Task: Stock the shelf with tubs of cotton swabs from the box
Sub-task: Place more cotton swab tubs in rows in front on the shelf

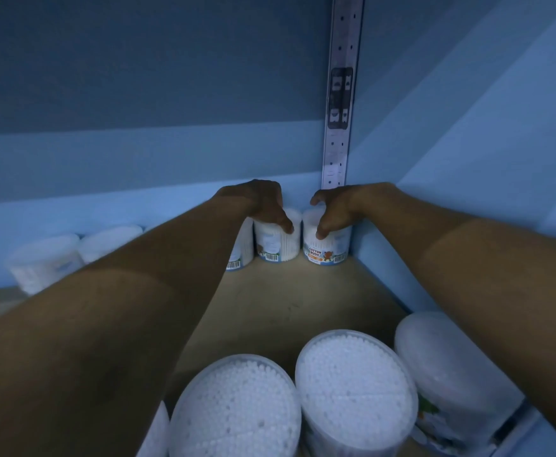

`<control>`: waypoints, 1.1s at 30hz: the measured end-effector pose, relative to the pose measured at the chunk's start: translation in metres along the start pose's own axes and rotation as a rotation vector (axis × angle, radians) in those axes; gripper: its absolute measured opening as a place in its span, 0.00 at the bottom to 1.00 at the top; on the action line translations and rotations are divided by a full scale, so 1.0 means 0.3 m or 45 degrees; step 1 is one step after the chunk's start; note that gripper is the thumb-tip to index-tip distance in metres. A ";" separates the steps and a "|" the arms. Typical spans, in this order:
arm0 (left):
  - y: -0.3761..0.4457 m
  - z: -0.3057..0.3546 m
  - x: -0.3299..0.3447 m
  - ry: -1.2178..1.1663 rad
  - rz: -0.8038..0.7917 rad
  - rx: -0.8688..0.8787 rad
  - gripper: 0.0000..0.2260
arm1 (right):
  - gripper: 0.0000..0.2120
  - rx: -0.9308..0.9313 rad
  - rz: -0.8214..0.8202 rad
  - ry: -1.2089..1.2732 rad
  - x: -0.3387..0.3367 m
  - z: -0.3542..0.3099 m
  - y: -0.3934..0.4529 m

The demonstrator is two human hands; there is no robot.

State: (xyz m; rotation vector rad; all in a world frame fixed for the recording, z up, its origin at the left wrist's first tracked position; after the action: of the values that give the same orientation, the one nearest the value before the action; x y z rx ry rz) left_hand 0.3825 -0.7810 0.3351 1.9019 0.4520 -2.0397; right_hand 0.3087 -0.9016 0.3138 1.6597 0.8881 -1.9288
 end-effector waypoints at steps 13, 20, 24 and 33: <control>-0.027 0.034 0.056 0.102 -0.102 -0.005 0.36 | 0.39 -0.068 -0.018 -0.056 0.004 -0.006 -0.084; -0.083 0.087 0.048 0.130 -0.090 0.032 0.29 | 0.38 -0.074 -0.030 -0.058 0.007 0.018 -0.172; -0.118 0.119 0.034 0.141 -0.101 0.055 0.28 | 0.39 -0.080 -0.045 -0.075 0.012 0.025 -0.212; -0.197 0.159 0.026 0.099 -0.117 0.056 0.34 | 0.38 -0.096 -0.097 -0.096 0.016 0.041 -0.304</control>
State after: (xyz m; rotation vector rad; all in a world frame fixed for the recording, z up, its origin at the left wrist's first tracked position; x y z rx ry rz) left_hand 0.3135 -0.7485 0.3313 2.0270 0.5276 -2.0542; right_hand 0.2358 -0.8465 0.3266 1.5209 0.9951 -1.9694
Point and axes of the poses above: each hand's wrist, its own y-axis towards the middle knuckle, its own x-axis out of the palm, z = x × y, the point moved 9 cm from there along y, towards the middle knuckle, and after that the axes turned 14 degrees about x, right-handed, at the moved point
